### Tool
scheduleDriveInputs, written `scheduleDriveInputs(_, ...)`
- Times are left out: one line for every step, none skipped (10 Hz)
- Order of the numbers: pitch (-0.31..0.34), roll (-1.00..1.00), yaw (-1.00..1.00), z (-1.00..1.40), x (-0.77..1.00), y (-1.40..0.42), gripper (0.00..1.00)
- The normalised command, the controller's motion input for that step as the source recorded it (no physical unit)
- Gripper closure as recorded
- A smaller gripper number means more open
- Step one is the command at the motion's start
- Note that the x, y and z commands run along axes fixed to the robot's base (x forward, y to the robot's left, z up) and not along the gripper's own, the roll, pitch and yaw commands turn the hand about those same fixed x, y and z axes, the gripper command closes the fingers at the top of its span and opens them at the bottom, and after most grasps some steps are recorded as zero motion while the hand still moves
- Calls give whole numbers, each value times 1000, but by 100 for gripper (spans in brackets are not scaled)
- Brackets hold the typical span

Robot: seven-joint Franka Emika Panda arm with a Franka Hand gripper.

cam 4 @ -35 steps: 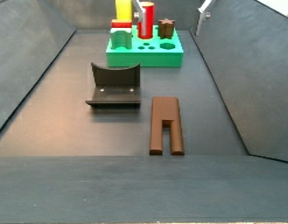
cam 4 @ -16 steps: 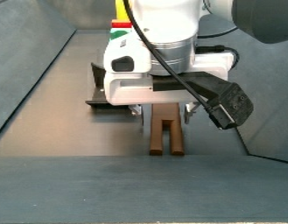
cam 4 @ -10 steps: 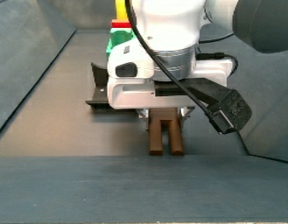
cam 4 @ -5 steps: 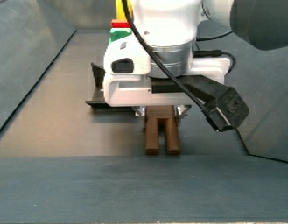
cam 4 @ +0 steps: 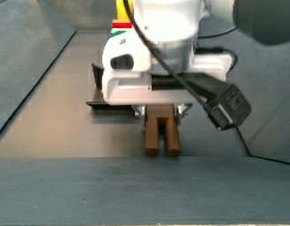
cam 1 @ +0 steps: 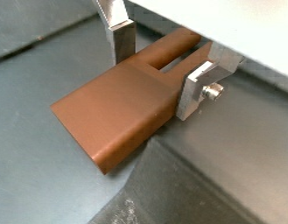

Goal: Pick up the square-circle object. Move up. Place the square-circle object on the fixture. Regrasp the square-circle object. Rotate the square-circle object. Move to above the board. Insert the square-circle object.
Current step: Move up, then place the square-circle object on the fixture.

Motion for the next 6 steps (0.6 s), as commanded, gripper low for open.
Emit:
scheduleDriveInputs(42, -10, 7, 630, -67, -16, 100)
scheduleDriveInputs(43, 0, 3, 434, -41, -7, 100)
scheduleDriveInputs(45, 9, 1, 267, -29, -1, 100)
scheduleDriveInputs(0, 0, 0, 1000, 0, 0, 100)
scheduleDriveInputs(5, 1, -2, 1000, 4, 0, 100)
scheduleDriveInputs(22, -1, -1, 1000, -6, -1, 100)
